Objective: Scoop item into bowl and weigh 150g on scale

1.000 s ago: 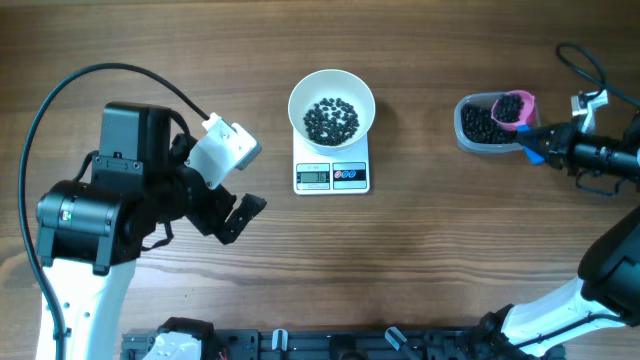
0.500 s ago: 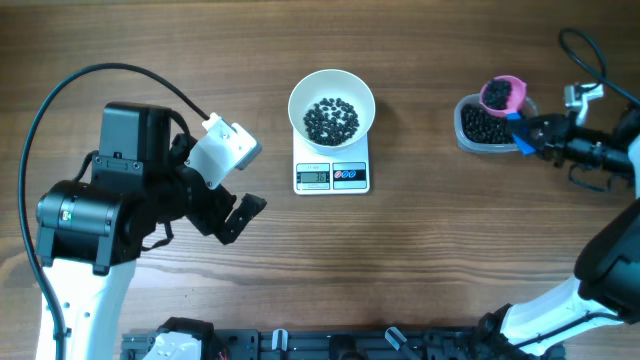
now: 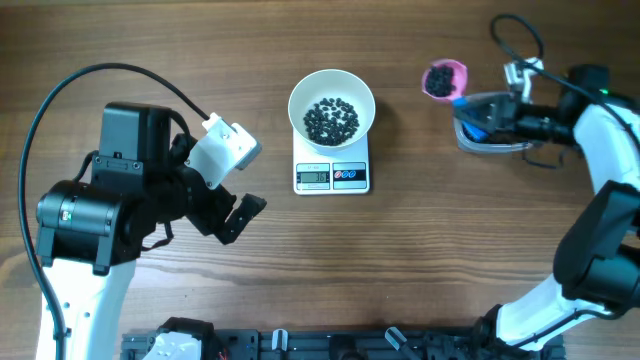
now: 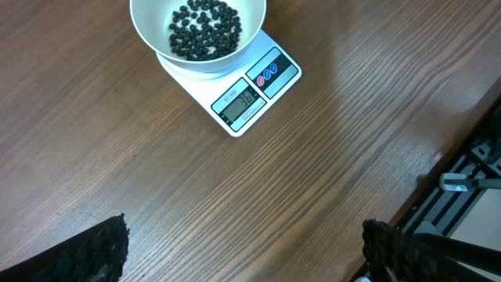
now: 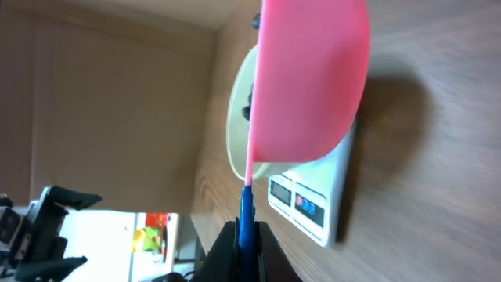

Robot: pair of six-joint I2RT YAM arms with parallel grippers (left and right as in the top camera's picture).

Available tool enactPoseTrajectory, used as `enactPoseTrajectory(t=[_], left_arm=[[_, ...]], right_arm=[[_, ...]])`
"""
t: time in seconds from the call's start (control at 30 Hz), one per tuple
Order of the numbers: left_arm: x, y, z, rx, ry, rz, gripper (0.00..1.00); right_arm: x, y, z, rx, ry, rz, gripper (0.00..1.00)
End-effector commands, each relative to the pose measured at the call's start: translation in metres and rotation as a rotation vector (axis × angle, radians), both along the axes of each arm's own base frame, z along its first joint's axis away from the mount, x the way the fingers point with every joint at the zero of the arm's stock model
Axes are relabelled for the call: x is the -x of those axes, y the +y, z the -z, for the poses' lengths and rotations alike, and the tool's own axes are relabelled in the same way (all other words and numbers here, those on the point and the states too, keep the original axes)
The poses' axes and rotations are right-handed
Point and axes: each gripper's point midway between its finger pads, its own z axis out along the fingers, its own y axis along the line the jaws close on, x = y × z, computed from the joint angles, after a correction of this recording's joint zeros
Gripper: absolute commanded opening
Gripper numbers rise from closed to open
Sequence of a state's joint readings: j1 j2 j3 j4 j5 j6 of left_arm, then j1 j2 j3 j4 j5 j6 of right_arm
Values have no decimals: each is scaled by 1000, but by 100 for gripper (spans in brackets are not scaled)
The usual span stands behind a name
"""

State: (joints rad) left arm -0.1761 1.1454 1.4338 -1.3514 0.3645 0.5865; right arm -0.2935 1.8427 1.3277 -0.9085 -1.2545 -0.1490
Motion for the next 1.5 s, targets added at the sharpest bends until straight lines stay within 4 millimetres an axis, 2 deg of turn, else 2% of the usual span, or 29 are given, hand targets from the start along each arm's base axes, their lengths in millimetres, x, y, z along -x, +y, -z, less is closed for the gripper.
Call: enactPoseTrajectory(t=[0.0,0.1,0.2,0.47,0.67,0.87,1.13,1.27,1.47], left_arm=[[-1,0,-7,9,-23,8,100],[-1,0,-7,9,-24,8,100],[-1,0,-7,9,-24,8,100],[-1,0,-7,9,-23,8,100],[-1,0,-7,9,-24,8,100],[-1,0,-7,9,-24,8,100],[-1,0,-7,9,-23,8,100],[-1,0,-7,9,-23,8,100],[-1,0,-7,9,-23,8,100]], right_arm=[[0,35,-40,-43,-56,-52,5],[-1,55,-50,-30,-100,-91,4],[-1,75,-48,18,-121,-122,4],[8,122,-21,203,-154,-212,4],[12,144,4,398,-214,-259,5],[8,153,14,508,-249,-254,5],[0,150,36,772,-303,-219,5],[1,156,39,847,-362,-252,5],[-6,146,44,992,-400,-222,5]])
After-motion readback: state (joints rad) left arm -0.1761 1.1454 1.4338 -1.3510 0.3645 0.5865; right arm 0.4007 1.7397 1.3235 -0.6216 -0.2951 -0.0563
